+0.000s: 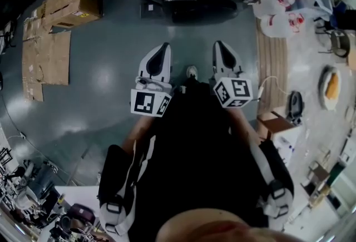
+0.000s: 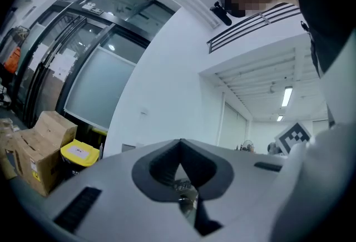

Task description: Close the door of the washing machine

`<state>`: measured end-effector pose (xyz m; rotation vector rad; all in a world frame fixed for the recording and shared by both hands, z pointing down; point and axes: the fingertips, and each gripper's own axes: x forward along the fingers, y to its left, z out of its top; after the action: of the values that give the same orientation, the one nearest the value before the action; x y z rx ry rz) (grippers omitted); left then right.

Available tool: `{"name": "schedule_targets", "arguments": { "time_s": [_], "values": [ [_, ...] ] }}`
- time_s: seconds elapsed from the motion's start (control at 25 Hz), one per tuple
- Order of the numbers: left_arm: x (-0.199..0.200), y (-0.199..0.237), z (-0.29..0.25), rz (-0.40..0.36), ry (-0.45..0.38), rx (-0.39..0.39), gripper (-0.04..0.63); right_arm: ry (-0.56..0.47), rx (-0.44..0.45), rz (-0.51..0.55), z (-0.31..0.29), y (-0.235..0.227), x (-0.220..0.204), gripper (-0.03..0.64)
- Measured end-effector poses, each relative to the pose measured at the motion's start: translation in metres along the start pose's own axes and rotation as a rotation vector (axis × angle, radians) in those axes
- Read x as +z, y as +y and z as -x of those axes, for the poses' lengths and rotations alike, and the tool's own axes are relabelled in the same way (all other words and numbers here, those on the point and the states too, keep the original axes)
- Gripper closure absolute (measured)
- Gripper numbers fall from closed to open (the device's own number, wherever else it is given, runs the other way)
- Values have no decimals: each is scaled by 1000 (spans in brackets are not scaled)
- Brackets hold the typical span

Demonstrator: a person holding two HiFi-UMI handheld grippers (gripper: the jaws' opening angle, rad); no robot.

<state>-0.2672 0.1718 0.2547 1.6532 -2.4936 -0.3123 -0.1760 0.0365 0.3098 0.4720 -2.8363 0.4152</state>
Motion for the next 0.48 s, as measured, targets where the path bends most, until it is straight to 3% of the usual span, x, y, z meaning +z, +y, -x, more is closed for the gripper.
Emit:
{"name": "schedule_targets", "arguments": {
  "time_s": [0.48],
  "values": [
    [5, -11, -9, -25, -7, 1, 589, -1, 60, 33, -4, 6, 4, 612]
  ]
}}
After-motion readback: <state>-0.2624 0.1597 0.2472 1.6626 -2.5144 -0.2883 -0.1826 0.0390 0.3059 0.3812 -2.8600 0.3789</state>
